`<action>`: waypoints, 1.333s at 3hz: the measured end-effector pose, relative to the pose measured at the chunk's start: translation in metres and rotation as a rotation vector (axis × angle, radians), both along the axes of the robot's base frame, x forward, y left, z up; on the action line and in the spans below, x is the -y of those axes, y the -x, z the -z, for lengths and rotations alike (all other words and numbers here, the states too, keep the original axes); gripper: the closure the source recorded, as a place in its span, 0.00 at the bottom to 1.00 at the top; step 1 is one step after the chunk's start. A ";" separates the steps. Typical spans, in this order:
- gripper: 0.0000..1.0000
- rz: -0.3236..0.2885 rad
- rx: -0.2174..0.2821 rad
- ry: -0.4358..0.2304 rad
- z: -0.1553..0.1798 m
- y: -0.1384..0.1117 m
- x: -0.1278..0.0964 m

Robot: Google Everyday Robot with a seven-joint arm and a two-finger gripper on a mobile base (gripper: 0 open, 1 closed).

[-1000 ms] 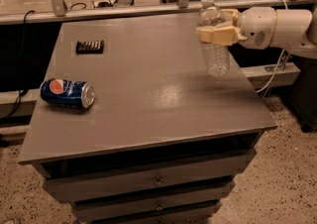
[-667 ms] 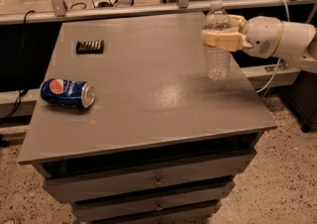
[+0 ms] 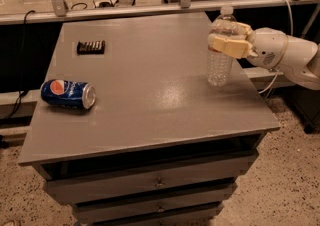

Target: Place water bottle upright

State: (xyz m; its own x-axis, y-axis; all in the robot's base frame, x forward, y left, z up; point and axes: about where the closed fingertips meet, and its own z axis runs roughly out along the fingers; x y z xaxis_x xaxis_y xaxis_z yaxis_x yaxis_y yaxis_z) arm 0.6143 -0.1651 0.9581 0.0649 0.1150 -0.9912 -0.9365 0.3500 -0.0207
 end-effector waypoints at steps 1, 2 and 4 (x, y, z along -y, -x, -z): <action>1.00 -0.012 0.020 -0.037 0.006 0.004 0.004; 0.85 -0.034 0.059 -0.061 0.009 0.008 0.005; 0.38 -0.065 0.129 -0.078 0.012 0.019 0.009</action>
Offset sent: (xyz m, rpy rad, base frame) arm -0.0144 -0.0148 -0.0155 0.0906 -0.1157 0.0539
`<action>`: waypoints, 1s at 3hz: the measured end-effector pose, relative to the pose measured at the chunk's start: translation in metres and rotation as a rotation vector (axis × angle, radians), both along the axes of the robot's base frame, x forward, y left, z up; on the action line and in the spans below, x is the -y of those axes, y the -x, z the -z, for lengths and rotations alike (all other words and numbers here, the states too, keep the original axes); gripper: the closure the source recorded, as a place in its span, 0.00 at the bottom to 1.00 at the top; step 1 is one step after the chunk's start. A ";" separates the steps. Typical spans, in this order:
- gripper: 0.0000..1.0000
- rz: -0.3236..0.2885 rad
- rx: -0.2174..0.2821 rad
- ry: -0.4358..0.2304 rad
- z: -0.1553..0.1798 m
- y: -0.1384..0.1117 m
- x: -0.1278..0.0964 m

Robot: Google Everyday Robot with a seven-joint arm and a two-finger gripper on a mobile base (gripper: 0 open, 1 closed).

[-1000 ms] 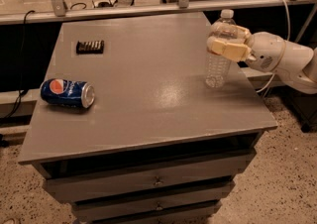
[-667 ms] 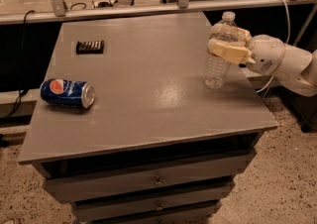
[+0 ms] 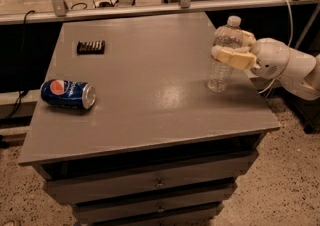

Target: Place water bottle upright

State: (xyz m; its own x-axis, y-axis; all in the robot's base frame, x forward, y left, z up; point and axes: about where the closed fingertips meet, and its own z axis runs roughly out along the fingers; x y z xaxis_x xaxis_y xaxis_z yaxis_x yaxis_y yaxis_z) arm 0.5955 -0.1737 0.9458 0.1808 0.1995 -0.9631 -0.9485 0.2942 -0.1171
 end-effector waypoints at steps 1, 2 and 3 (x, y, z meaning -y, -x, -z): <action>0.15 -0.011 0.017 0.009 0.000 0.004 -0.001; 0.00 -0.017 0.024 0.023 0.001 0.006 -0.002; 0.00 -0.020 0.027 0.064 0.001 0.007 0.001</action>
Offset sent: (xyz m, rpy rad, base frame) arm -0.0077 -0.0033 -0.0043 -0.0387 -0.0302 0.0137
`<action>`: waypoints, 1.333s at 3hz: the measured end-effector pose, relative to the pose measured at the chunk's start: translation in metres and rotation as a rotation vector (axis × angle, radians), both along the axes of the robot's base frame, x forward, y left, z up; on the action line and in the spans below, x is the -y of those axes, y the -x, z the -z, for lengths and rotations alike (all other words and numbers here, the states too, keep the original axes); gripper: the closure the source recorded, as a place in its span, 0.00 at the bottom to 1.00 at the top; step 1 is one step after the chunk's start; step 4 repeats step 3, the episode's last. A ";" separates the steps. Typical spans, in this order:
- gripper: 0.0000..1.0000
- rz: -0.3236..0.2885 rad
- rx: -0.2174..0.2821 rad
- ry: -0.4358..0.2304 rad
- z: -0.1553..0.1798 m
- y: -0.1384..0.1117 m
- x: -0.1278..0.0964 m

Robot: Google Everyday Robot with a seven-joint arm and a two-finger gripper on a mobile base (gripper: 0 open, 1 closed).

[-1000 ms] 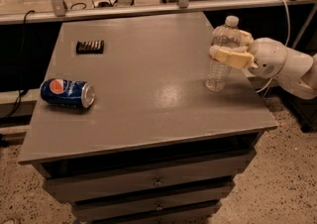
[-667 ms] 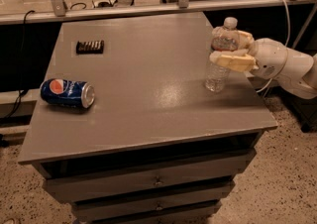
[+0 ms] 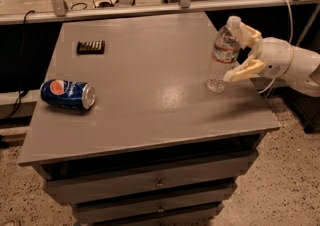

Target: Place water bottle upright

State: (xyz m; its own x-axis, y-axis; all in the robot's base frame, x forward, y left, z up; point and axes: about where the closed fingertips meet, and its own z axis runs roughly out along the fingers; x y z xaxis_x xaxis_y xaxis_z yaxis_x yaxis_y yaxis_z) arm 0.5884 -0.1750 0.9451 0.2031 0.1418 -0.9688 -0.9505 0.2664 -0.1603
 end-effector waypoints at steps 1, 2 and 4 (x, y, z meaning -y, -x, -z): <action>0.00 0.015 -0.006 0.104 -0.004 0.005 0.019; 0.00 0.056 -0.030 0.243 -0.008 0.018 0.056; 0.00 0.053 -0.034 0.255 -0.006 0.018 0.058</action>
Offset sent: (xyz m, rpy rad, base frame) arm -0.0385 -0.1215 0.0109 -0.4410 0.0714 -0.1246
